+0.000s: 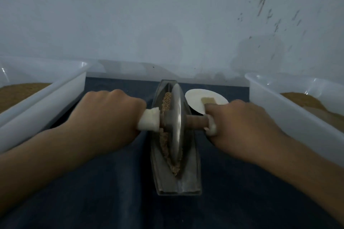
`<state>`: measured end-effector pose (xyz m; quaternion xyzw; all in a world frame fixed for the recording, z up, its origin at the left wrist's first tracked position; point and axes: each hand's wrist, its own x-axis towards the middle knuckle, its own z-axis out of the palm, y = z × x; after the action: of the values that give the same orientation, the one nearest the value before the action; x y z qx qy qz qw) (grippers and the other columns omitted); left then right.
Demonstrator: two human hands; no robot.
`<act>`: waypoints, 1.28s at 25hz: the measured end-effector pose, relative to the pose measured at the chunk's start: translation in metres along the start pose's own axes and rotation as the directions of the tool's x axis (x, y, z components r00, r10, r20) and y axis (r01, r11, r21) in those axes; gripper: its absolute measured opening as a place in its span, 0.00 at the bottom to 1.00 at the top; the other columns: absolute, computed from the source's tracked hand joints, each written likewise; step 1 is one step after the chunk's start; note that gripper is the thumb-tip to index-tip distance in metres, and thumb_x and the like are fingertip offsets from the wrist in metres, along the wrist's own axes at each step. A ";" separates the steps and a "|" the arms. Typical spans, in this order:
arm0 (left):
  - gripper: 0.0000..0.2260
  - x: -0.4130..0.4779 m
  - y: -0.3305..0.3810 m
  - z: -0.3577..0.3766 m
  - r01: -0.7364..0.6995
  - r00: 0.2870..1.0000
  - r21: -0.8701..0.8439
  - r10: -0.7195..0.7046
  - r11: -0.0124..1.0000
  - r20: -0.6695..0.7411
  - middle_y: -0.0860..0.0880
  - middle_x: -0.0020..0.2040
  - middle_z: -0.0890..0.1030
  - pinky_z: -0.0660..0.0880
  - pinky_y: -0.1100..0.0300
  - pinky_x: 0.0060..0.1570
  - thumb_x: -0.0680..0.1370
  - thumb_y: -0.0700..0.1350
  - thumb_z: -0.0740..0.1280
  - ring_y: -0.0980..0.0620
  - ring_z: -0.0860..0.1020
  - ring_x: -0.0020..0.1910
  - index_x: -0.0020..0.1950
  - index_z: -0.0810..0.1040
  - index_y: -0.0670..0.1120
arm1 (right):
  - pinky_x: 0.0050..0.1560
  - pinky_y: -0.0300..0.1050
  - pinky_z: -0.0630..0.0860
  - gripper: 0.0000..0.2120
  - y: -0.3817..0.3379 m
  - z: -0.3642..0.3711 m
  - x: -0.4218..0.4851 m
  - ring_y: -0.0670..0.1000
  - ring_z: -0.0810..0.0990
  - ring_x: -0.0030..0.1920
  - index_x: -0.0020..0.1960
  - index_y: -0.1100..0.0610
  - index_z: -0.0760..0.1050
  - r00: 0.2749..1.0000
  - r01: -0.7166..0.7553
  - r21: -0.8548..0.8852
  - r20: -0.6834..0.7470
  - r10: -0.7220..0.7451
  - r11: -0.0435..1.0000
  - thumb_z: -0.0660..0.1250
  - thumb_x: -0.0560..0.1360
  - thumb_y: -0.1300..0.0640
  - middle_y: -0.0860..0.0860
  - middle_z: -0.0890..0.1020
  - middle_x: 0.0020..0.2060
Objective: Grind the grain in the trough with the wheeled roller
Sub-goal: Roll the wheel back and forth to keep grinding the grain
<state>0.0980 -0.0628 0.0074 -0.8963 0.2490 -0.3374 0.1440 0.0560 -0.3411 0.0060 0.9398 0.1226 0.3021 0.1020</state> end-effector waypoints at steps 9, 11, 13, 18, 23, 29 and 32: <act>0.05 0.067 0.004 0.053 0.233 0.970 -0.017 -0.231 0.972 0.078 0.50 0.35 0.73 0.67 0.57 0.33 0.75 0.51 0.66 0.45 0.75 0.34 0.42 0.74 0.53 | 0.34 0.44 0.66 0.09 -0.001 0.050 0.082 0.54 0.76 0.36 0.39 0.48 0.69 0.962 -0.216 -0.016 0.167 0.215 0.976 0.68 0.73 0.50 0.49 0.77 0.36; 0.06 0.065 0.004 0.057 0.265 0.962 -0.048 -0.262 0.963 0.073 0.50 0.36 0.74 0.66 0.57 0.33 0.75 0.52 0.66 0.46 0.75 0.34 0.42 0.73 0.53 | 0.35 0.45 0.66 0.05 -0.002 0.048 0.087 0.54 0.76 0.38 0.43 0.48 0.72 0.971 -0.189 -0.023 0.147 0.190 0.982 0.68 0.74 0.50 0.50 0.79 0.40; 0.12 0.044 0.005 0.050 0.234 0.972 -0.047 -0.233 0.971 0.034 0.53 0.31 0.68 0.61 0.58 0.29 0.73 0.53 0.69 0.49 0.67 0.29 0.38 0.66 0.53 | 0.33 0.45 0.64 0.06 -0.004 0.034 0.067 0.52 0.72 0.35 0.44 0.47 0.72 0.983 -0.121 -0.033 0.134 0.124 0.992 0.69 0.73 0.49 0.48 0.76 0.37; 0.18 -0.009 -0.005 0.011 0.006 0.999 0.003 -0.006 1.000 -0.051 0.54 0.25 0.68 0.60 0.63 0.26 0.61 0.58 0.71 0.48 0.69 0.20 0.35 0.63 0.55 | 0.24 0.35 0.52 0.12 0.001 -0.008 -0.005 0.45 0.59 0.21 0.36 0.45 0.61 0.999 0.038 0.031 -0.035 -0.036 0.999 0.63 0.64 0.41 0.42 0.57 0.25; 0.17 0.027 0.004 0.023 0.048 0.998 0.092 -0.051 0.995 0.026 0.54 0.27 0.62 0.59 0.61 0.27 0.65 0.53 0.73 0.46 0.70 0.23 0.35 0.64 0.54 | 0.27 0.39 0.55 0.11 0.004 0.030 0.019 0.47 0.63 0.25 0.36 0.45 0.63 0.991 -0.110 -0.018 0.080 0.111 0.994 0.64 0.70 0.43 0.44 0.62 0.26; 0.05 0.071 0.009 0.035 0.188 0.980 0.066 -0.192 0.980 0.059 0.49 0.39 0.77 0.64 0.57 0.33 0.76 0.52 0.67 0.45 0.78 0.37 0.45 0.74 0.52 | 0.32 0.44 0.62 0.11 0.006 0.056 0.074 0.53 0.73 0.35 0.36 0.47 0.66 0.954 -0.254 0.065 0.179 0.239 0.965 0.65 0.73 0.49 0.46 0.71 0.32; 0.13 0.031 0.012 0.013 0.090 0.996 0.055 -0.089 0.994 -0.010 0.52 0.31 0.70 0.57 0.59 0.28 0.72 0.52 0.69 0.47 0.71 0.28 0.39 0.64 0.53 | 0.28 0.42 0.56 0.12 0.006 0.031 0.024 0.49 0.66 0.30 0.37 0.46 0.63 0.985 -0.137 0.041 0.109 0.131 0.990 0.62 0.72 0.41 0.44 0.66 0.30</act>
<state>0.1226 -0.0882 0.0099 -0.9010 0.1997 -0.3536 0.1525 0.0946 -0.3429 -0.0041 0.9629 0.0608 0.2547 0.0650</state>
